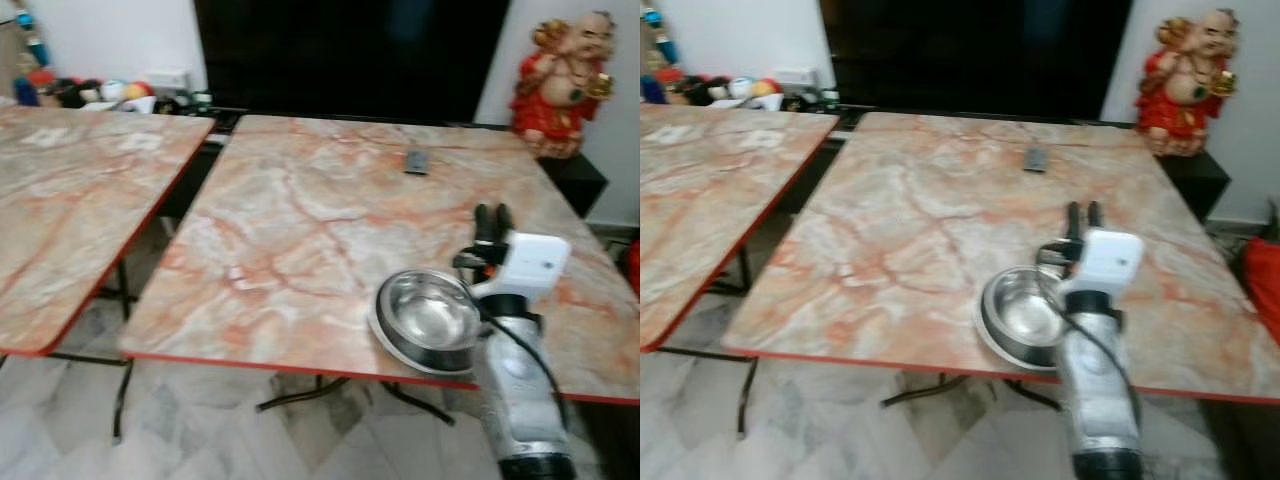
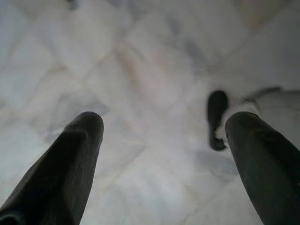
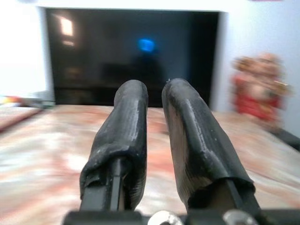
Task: Setting the table
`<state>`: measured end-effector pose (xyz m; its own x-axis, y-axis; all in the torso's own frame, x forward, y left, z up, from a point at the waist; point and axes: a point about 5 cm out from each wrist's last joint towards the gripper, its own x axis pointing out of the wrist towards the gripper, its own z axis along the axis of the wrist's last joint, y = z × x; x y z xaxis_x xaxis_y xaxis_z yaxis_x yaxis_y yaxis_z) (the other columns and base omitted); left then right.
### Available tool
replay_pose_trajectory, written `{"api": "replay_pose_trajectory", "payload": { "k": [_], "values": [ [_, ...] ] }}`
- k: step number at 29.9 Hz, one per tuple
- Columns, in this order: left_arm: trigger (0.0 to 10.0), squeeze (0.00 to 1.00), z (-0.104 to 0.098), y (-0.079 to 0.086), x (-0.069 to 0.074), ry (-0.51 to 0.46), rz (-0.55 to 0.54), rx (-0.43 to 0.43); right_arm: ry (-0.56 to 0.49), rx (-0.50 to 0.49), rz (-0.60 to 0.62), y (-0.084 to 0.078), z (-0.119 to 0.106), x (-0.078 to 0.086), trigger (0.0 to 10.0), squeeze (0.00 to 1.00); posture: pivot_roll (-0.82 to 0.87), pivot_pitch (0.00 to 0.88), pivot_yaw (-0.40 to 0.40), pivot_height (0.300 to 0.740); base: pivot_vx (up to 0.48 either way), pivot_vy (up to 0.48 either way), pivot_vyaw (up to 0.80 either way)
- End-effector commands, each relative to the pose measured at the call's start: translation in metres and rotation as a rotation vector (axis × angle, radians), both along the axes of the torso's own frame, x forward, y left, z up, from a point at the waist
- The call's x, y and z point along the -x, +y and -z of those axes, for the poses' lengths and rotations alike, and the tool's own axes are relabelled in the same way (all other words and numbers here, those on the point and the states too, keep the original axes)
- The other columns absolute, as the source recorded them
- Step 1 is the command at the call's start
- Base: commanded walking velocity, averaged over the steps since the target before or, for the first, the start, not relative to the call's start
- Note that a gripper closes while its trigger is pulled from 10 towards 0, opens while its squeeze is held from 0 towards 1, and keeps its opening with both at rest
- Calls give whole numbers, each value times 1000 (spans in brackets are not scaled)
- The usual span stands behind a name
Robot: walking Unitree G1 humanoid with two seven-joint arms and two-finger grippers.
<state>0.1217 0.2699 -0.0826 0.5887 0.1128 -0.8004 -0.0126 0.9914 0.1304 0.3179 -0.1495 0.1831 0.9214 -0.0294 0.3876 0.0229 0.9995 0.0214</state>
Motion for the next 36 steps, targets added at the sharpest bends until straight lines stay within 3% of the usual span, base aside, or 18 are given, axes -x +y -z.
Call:
{"api": "replay_pose_trajectory", "payload": {
  "k": [1,15,36],
  "values": [
    [10000,0,4,-4,8,32,-8,12,-6,-4,15,-5,-3,2,10000,0,11,0,-1,740,0,480,0],
    [10000,0,4,-5,7,25,-15,15,42,-64,-25,13,3,0,10000,0,24,0,-11,740,0,480,0],
    [10000,0,3,-3,4,19,-27,13,57,-92,-34,22,1,-4,10000,0,21,40,-4,740,0,480,0]
  ]
}}
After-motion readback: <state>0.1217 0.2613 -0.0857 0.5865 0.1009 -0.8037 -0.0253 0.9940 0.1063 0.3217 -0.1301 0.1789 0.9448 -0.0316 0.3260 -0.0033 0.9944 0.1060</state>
